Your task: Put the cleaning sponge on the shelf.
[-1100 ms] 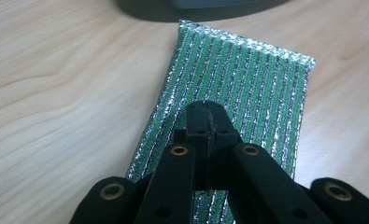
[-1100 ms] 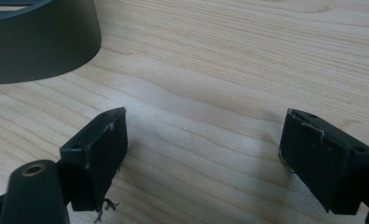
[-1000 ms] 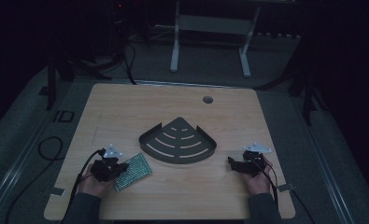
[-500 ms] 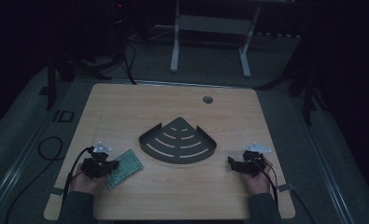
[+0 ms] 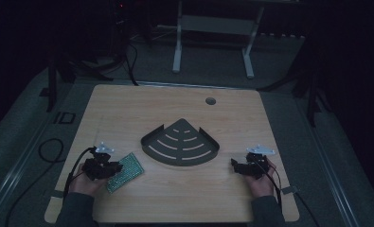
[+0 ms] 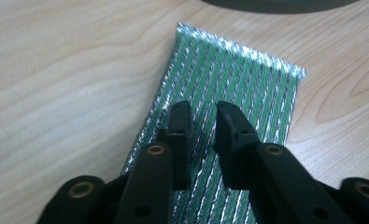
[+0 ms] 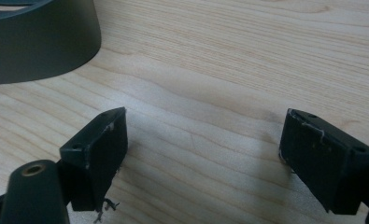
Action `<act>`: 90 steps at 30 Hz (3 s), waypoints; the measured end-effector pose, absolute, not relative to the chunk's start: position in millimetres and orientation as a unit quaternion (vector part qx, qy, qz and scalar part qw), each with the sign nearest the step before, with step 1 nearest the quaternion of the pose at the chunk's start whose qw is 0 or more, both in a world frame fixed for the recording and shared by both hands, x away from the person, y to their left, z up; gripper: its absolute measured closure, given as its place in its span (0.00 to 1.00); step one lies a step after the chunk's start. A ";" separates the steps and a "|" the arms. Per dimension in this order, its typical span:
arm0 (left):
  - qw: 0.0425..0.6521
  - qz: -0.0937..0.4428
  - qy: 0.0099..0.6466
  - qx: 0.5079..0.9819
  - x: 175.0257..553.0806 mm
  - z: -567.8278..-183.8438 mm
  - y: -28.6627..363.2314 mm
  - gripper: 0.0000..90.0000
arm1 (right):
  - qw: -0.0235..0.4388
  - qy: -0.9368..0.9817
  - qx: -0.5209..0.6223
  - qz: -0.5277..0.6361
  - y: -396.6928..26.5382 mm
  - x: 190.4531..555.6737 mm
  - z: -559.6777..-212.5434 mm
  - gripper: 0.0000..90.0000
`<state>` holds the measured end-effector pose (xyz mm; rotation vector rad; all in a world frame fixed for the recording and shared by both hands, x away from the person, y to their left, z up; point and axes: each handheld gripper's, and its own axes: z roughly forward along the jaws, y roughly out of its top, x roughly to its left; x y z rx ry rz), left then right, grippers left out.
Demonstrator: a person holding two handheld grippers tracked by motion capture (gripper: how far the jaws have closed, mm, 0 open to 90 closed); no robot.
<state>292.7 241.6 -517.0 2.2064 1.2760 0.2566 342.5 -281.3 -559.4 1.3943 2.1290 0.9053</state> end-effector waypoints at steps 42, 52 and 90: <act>0.186 0.017 0.378 0.907 371.4 -497.4 252.7 0.82 | 0.218 0.769 0.503 0.327 -281.3 342.6 -559.4 0.17; 0.155 -0.008 0.361 0.920 372.1 -501.1 247.0 0.85 | 0.218 0.769 0.503 0.328 -281.3 342.6 -559.4 0.17; 0.086 -0.086 0.371 0.921 381.6 -512.3 234.1 0.92 | 0.218 0.769 0.503 0.328 -281.3 342.6 -559.4 0.17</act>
